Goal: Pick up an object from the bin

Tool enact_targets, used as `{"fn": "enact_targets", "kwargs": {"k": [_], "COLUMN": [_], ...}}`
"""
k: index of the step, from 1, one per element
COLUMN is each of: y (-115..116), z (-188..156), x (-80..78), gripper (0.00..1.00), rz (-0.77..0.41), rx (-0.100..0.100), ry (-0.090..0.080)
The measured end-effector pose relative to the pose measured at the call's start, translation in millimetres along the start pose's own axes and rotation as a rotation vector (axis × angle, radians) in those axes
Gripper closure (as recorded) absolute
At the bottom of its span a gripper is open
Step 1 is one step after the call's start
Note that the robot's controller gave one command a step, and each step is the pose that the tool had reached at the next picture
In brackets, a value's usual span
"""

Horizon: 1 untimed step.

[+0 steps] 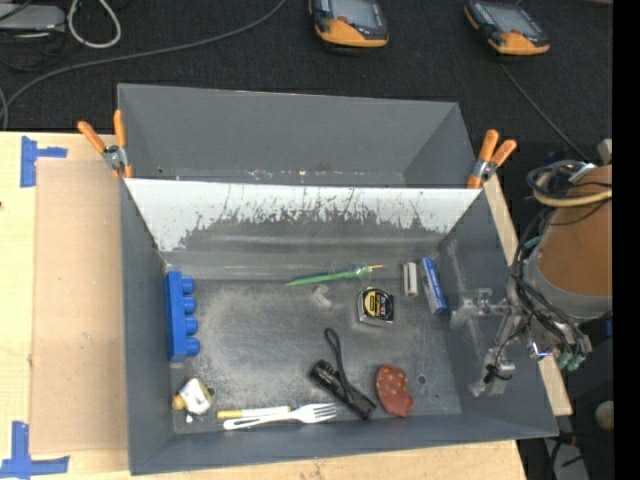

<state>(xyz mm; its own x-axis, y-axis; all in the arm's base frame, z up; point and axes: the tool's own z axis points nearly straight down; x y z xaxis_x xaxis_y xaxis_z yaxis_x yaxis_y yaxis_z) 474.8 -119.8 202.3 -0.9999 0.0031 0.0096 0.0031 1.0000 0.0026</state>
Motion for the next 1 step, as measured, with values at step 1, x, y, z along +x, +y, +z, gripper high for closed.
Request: {"fn": "enact_targets", "kwargs": {"k": [1], "y": [0.7], "z": [-4.0], "x": [-1.8], "gripper": [0.0], "rz": [-0.005], "rx": [0.002], "ry": [-0.008]}}
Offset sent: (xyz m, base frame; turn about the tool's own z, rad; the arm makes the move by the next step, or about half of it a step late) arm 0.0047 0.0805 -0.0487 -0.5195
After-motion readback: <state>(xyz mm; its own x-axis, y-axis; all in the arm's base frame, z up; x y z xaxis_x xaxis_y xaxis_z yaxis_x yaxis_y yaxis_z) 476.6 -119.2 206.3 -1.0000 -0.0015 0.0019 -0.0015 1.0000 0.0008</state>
